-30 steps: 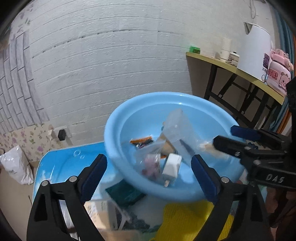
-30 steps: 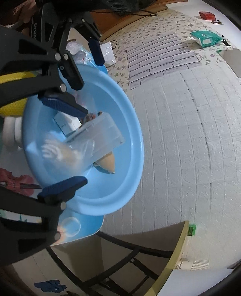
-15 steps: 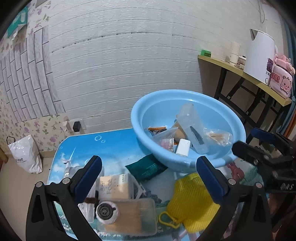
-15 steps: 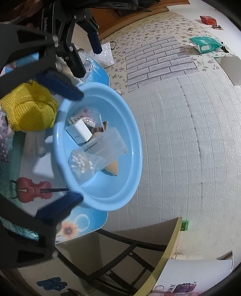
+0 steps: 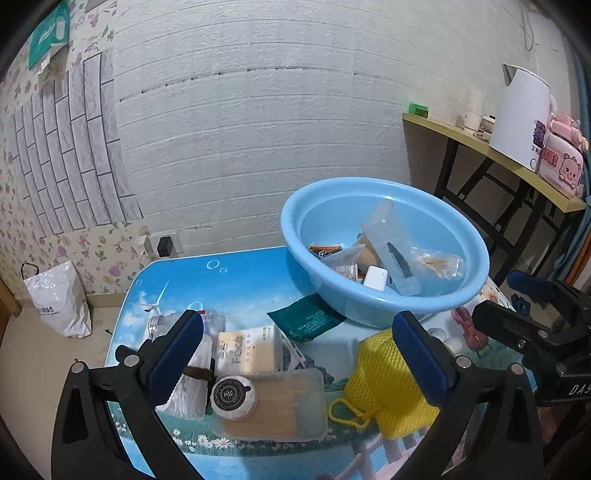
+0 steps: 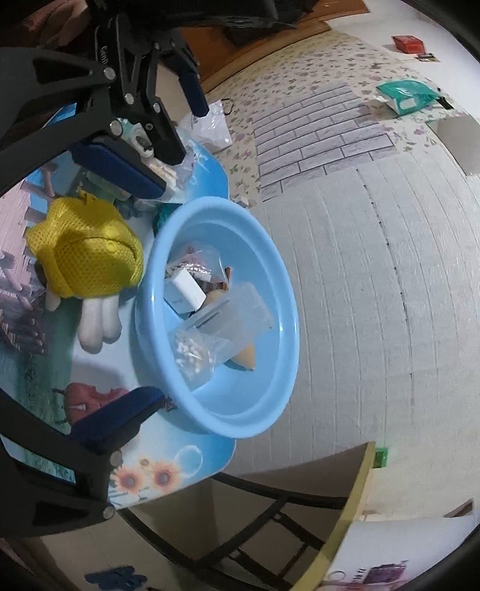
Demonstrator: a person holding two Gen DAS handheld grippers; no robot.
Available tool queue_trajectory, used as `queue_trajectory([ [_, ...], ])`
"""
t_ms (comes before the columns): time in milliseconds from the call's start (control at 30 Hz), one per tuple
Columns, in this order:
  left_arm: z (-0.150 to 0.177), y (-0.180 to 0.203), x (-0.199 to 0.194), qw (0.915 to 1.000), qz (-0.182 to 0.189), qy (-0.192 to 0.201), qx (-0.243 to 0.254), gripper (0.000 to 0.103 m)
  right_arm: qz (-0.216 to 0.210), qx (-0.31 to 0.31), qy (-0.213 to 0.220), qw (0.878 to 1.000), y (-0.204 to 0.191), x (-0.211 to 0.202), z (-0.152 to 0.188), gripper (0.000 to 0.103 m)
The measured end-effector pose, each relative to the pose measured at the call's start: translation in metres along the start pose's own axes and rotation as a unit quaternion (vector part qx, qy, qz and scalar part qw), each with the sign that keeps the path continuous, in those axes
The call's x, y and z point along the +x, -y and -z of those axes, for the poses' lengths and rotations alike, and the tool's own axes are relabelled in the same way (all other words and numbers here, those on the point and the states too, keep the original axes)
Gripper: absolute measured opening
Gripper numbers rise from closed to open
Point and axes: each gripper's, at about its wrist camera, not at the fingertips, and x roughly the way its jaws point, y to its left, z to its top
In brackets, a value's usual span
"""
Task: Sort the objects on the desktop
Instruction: 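Withdraw both open tools from the basin back over the table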
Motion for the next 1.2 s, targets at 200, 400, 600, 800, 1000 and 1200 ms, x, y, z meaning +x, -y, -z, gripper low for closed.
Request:
queue_trajectory([
  [200,0.002,0.001,-0.001,1.0,-0.001,0.001,0.001,0.102,0.004,-0.013,0.004,1.0,-0.008,-0.006,0.003,0.103],
  [400,0.009,-0.003,-0.009,1.0,-0.001,0.002,-0.003,0.102,0.009,-0.007,-0.006,1.0,-0.01,-0.007,0.008,0.103],
  [600,0.023,-0.011,-0.017,1.0,-0.005,-0.004,0.0,0.102,0.021,-0.002,-0.016,1.0,-0.007,-0.008,0.022,0.103],
  [800,0.041,-0.029,-0.018,0.9995,-0.016,-0.022,-0.013,0.102,0.028,0.005,-0.032,0.999,-0.002,-0.007,0.037,0.1],
  [1000,0.056,-0.039,-0.019,0.999,-0.024,-0.034,-0.019,0.102,0.031,0.008,-0.044,0.999,-0.002,-0.007,0.043,0.1],
  [1200,0.062,-0.045,-0.023,0.9989,-0.028,-0.033,-0.018,0.102,0.032,0.007,-0.048,0.998,-0.005,-0.008,0.044,0.1],
])
